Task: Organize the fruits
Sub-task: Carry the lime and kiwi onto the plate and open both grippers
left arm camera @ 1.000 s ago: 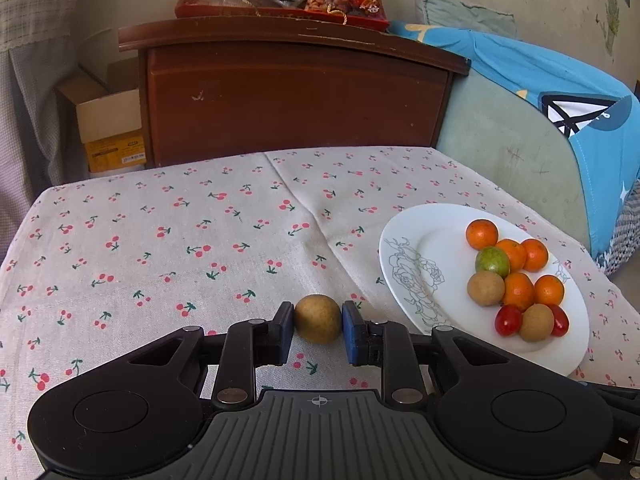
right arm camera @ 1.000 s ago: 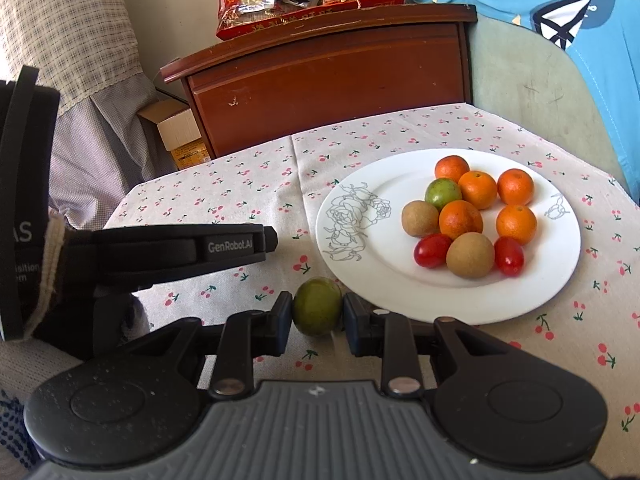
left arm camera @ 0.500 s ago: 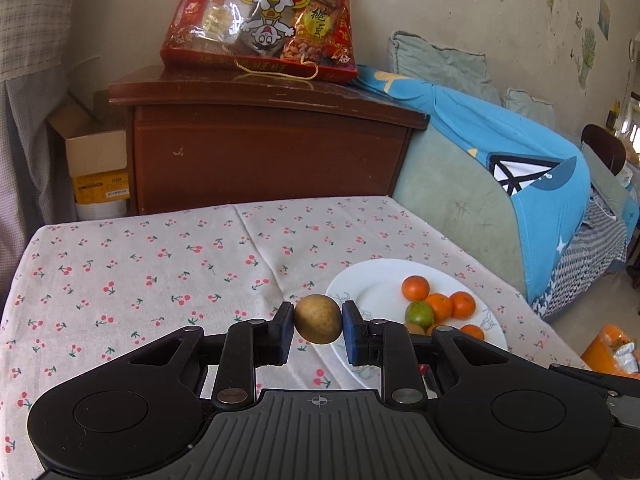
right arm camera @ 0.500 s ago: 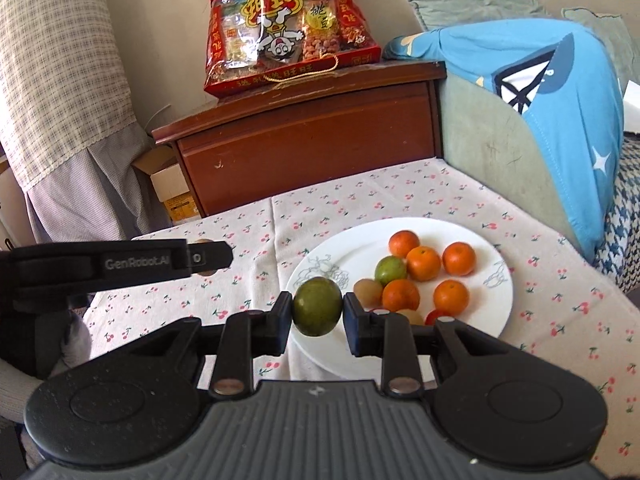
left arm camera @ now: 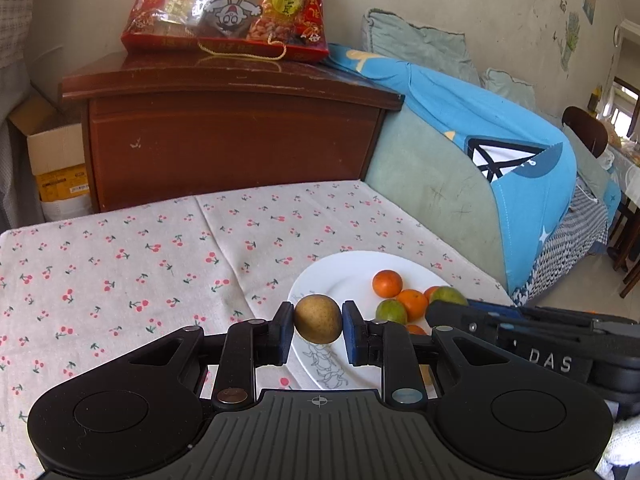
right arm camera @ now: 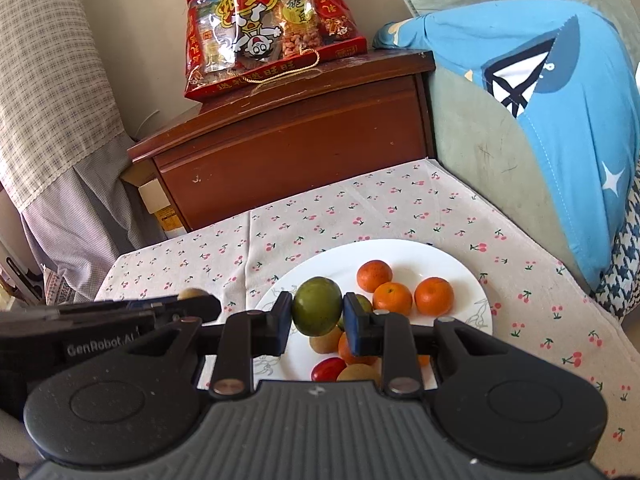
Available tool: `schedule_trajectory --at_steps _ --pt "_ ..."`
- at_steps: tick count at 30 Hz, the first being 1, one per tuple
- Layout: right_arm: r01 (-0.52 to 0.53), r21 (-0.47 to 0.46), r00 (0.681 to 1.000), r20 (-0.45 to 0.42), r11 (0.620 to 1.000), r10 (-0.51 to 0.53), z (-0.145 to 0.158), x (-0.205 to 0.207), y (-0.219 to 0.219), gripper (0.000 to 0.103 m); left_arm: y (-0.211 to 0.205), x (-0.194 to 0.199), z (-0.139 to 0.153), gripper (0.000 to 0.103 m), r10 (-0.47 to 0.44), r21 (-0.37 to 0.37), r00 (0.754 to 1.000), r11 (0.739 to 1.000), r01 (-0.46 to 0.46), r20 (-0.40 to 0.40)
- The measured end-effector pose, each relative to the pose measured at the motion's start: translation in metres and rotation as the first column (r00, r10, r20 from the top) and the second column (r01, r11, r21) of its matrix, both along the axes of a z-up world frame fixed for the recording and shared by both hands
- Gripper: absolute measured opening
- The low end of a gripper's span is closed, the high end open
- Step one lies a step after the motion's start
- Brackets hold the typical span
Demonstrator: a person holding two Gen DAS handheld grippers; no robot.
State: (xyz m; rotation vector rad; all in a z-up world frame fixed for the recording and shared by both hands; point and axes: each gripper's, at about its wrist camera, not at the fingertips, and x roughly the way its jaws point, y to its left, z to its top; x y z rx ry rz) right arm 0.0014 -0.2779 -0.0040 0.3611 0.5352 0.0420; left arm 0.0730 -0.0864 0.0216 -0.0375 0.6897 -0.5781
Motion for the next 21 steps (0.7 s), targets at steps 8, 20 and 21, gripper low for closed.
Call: schedule_trajectory --at_steps 8,20,21 --pt "0.007 0.071 1.000 -0.008 0.997 -0.007 -0.013 0.022 -0.006 0.027 -0.017 0.007 -0.024 0.023 -0.018 0.012 0.998 1.000 0.019 -0.052" --pt "0.007 0.059 0.999 -0.033 0.998 -0.005 -0.024 0.036 -0.001 0.027 -0.032 0.012 -0.037 0.023 -0.032 0.046 0.995 0.998 0.036 -0.093" --pt "0.011 0.055 0.999 -0.032 0.998 -0.010 -0.024 0.036 -0.001 0.028 -0.033 0.012 -0.037 0.023 -0.035 0.047 0.995 0.998 0.039 -0.095"
